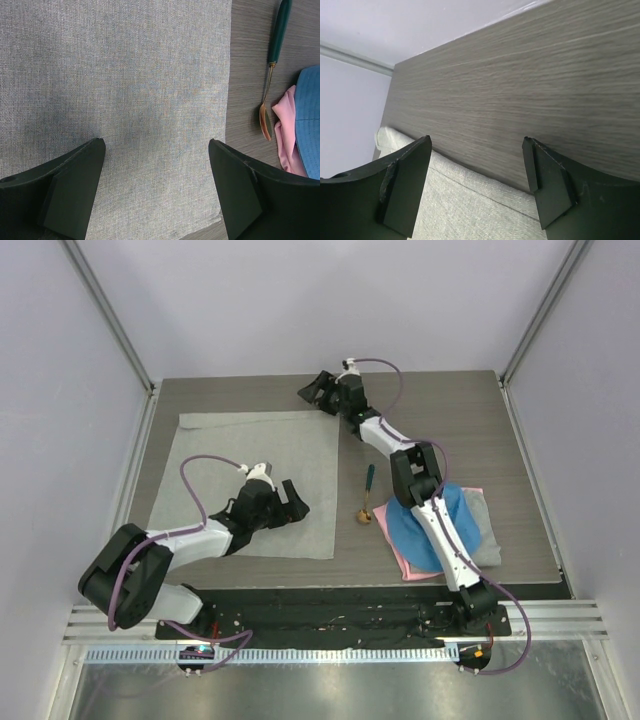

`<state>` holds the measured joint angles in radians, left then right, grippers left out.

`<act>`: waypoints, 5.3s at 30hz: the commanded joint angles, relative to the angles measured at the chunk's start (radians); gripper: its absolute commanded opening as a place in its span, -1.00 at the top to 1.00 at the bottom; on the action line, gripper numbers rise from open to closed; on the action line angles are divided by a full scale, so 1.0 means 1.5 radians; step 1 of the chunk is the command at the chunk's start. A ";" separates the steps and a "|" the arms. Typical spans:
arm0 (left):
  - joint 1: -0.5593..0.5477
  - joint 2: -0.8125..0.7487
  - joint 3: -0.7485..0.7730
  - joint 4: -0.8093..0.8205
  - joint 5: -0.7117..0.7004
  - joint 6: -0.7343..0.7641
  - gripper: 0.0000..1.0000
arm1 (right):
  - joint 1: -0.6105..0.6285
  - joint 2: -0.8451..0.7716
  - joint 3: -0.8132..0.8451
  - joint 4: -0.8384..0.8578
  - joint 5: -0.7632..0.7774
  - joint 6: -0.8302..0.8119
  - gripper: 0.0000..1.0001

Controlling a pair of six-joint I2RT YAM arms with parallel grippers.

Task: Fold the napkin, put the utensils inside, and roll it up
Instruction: Flatten the napkin out

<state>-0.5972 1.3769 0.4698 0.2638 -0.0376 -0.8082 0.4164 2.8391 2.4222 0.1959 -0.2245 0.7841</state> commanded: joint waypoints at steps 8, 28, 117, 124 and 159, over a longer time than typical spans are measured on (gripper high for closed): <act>-0.002 0.005 0.003 -0.065 -0.005 0.011 -0.81 | -0.027 -0.280 -0.269 0.178 -0.136 -0.018 -0.64; -0.002 -0.017 0.019 -0.102 0.010 0.025 -0.81 | -0.011 -0.218 -0.306 0.077 -0.171 0.057 -0.53; 0.581 0.511 0.761 -0.317 -0.002 0.148 -0.17 | 0.206 -0.733 -0.852 -0.057 -0.040 -0.135 -0.54; 0.585 0.567 0.825 -0.342 0.018 0.145 -0.05 | 0.210 -0.737 -0.854 -0.059 -0.026 -0.119 -0.53; 0.646 0.711 0.912 -0.030 0.205 -0.212 -0.19 | 0.230 -0.646 -0.802 -0.127 0.018 -0.124 -0.54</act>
<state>0.3576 2.4207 1.8084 0.1051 0.2337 -1.0470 0.7536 1.8679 1.1728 -0.0017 -0.2153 0.6003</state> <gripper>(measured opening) 0.476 0.768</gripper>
